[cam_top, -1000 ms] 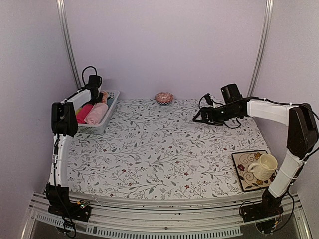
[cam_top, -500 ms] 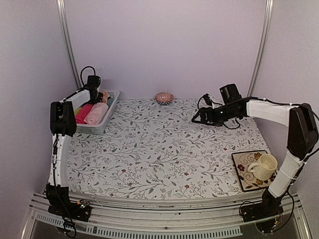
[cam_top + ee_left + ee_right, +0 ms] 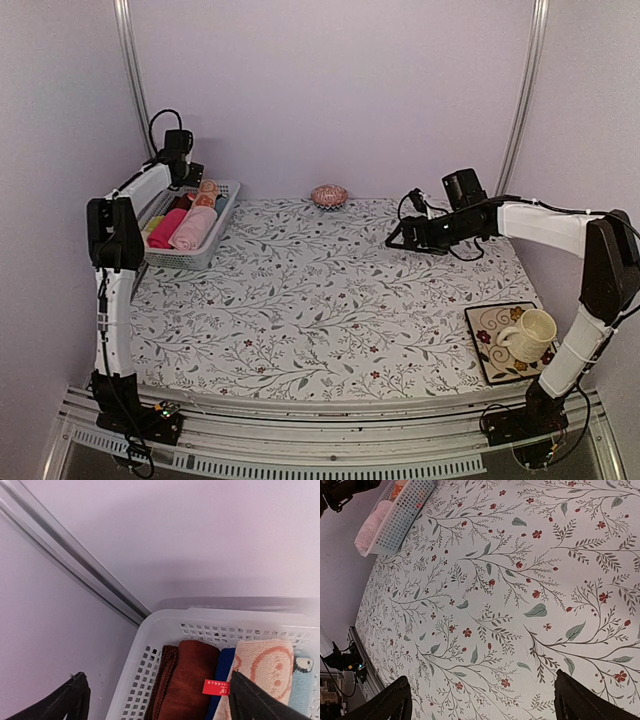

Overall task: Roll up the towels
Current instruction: Reset both arms

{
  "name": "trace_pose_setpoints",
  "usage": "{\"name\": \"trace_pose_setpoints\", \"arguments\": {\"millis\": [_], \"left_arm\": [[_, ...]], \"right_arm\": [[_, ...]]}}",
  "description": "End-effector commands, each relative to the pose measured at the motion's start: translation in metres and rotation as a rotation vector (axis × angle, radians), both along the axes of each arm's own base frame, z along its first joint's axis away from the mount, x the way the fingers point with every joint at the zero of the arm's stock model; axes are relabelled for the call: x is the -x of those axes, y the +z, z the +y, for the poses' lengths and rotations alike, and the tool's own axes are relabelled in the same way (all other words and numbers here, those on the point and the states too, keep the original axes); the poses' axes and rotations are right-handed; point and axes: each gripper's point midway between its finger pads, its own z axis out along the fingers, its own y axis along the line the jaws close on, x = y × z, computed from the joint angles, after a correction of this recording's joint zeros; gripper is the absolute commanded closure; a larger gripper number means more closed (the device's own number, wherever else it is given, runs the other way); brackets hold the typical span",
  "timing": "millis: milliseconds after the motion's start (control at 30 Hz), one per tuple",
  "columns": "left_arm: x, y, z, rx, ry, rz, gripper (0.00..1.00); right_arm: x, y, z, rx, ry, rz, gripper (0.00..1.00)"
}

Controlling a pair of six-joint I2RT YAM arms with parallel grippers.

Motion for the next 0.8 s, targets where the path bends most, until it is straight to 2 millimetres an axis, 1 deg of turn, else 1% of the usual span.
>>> {"name": "trace_pose_setpoints", "arguments": {"millis": [0,67,100,167,200,267,300,333,367,433,467,533,567,600,667,700,767], "left_arm": [[0.019,0.053,0.006,0.000,0.028,-0.048,0.03],[0.031,0.061,0.000,0.048,0.020,-0.045,0.03],[0.039,0.066,-0.008,0.082,0.003,-0.047,0.03],[0.055,0.068,-0.034,0.152,-0.063,-0.040,0.03],[0.064,0.070,-0.050,0.181,-0.104,-0.042,0.03],[0.084,0.068,-0.091,0.229,-0.214,-0.031,0.03],[0.098,0.074,-0.110,0.251,-0.265,-0.050,0.03],[0.117,0.069,-0.129,0.280,-0.321,-0.038,0.03],[0.130,0.066,-0.148,0.324,-0.381,-0.034,0.03],[0.160,0.054,-0.176,0.435,-0.471,-0.022,0.03],[0.175,0.052,-0.187,0.494,-0.512,-0.029,0.04],[0.206,0.043,-0.201,0.596,-0.570,-0.040,0.03],[0.221,0.040,-0.203,0.614,-0.587,-0.056,0.03],[0.236,0.035,-0.202,0.606,-0.586,-0.073,0.03],[0.262,0.034,-0.198,0.582,-0.592,-0.126,0.03],[0.273,0.035,-0.196,0.573,-0.595,-0.151,0.03],[0.293,0.035,-0.192,0.559,-0.614,-0.190,0.03]], "right_arm": [[-0.006,0.020,-0.007,0.042,-0.026,-0.077,0.01],[-0.016,0.024,-0.020,0.116,-0.081,-0.130,0.01],[-0.020,0.027,-0.028,0.151,-0.109,-0.161,0.01],[-0.029,0.033,-0.044,0.216,-0.168,-0.229,0.01],[-0.033,0.038,-0.051,0.232,-0.184,-0.267,0.01],[-0.038,0.053,-0.064,0.229,-0.226,-0.344,0.01],[-0.038,0.053,-0.071,0.229,-0.245,-0.368,0.01],[-0.038,0.058,-0.079,0.228,-0.272,-0.396,0.01],[-0.039,0.064,-0.084,0.229,-0.294,-0.429,0.01],[-0.038,0.075,-0.098,0.254,-0.342,-0.502,0.01],[-0.037,0.080,-0.105,0.266,-0.363,-0.533,0.01],[-0.032,0.089,-0.119,0.298,-0.401,-0.597,0.01],[-0.028,0.091,-0.126,0.311,-0.418,-0.619,0.01],[-0.022,0.096,-0.132,0.318,-0.438,-0.646,0.01],[-0.010,0.101,-0.145,0.345,-0.467,-0.691,0.01],[-0.004,0.106,-0.150,0.340,-0.478,-0.716,0.01],[0.010,0.109,-0.158,0.336,-0.502,-0.756,0.01]]}}
